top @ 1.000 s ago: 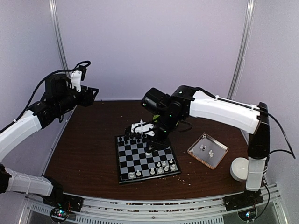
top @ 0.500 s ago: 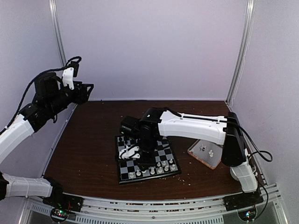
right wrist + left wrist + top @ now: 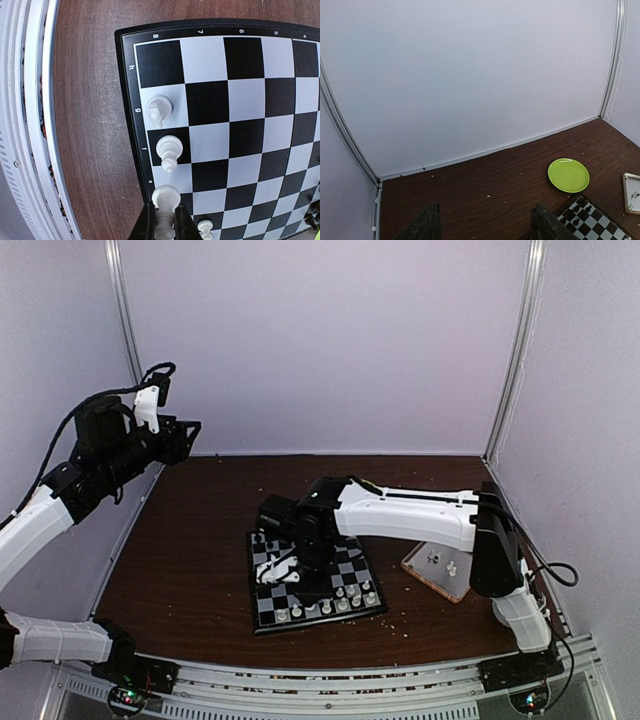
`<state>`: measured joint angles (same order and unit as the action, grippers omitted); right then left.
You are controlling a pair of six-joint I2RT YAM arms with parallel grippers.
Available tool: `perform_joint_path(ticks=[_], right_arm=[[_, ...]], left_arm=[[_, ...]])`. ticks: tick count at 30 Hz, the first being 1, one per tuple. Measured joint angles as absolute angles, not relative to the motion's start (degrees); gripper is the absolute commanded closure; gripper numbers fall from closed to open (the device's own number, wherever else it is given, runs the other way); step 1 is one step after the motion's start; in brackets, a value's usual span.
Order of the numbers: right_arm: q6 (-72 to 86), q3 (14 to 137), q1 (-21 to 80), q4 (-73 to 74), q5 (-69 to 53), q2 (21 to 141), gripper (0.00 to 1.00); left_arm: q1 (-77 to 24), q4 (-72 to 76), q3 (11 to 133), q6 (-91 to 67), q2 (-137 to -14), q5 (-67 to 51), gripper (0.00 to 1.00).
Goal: Set up the chess pieces on the board
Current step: Place the queen at d1.
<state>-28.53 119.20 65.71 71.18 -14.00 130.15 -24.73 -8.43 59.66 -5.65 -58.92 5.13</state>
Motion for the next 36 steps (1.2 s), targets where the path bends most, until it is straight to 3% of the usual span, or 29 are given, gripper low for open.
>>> perform_joint_path(ticks=[23, 29, 36], right_arm=[[-28.3, 117.2, 65.7, 69.1, -13.4, 132.4, 0.96], [-28.4, 116.9, 65.7, 68.8, -13.0, 132.4, 0.80], [-28.1, 115.8, 65.7, 68.6, -12.5, 132.4, 0.71]], left_arm=[[-24.7, -8.4, 59.7, -5.4, -58.8, 5.1, 0.38], [-24.7, -8.4, 59.7, -5.4, -58.8, 4.9, 0.38], [-24.7, -8.4, 59.7, -5.4, -58.8, 4.9, 0.38]])
